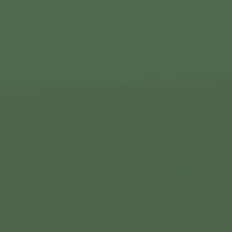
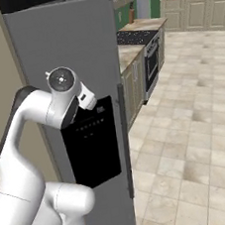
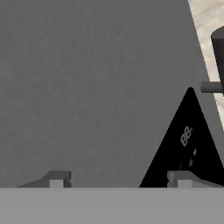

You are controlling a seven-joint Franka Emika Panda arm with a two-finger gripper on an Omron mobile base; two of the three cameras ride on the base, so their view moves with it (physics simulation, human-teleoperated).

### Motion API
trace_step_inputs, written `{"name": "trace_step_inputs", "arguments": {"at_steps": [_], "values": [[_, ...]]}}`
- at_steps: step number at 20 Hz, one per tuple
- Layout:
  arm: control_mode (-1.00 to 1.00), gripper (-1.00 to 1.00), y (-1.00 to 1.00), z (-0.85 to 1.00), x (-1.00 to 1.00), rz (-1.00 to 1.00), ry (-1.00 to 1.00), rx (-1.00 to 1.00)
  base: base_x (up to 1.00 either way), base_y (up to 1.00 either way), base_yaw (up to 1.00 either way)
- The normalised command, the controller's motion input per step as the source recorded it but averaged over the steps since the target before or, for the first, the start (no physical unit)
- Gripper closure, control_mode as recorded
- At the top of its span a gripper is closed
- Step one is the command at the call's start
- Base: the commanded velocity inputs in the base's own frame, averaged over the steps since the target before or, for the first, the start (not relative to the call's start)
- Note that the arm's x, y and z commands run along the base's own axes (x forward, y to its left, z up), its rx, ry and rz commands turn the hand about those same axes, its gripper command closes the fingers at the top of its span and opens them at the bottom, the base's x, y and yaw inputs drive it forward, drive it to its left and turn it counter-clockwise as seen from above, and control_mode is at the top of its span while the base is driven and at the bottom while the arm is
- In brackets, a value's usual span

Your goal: Take the sweet potato and tangerine from the highest rack and move them to the second highest rack where the cucumber and peach are located, to maximize freezer space. Close the freezer door after rearranging.

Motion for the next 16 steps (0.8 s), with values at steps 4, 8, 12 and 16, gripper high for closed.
{"name": "trace_step_inputs", "arguments": {"at_steps": [4,8,12,16], "values": [[-1.0,-1.0,0.42,-0.33,0.74,0.0,0.06,0.0,0.0,0.0,0.0],[-1.0,-1.0,0.46,-0.38,0.56,0.0,0.06,0.0,0.0,0.0,0.0],[-1.0,-1.0,0.44,-0.38,0.44,0.0,0.08,0.0,0.0,0.0,0.0],[-1.0,-1.0,0.38,-0.35,0.24,0.01,0.03,0.0,0.0,0.0,0.0]]}}
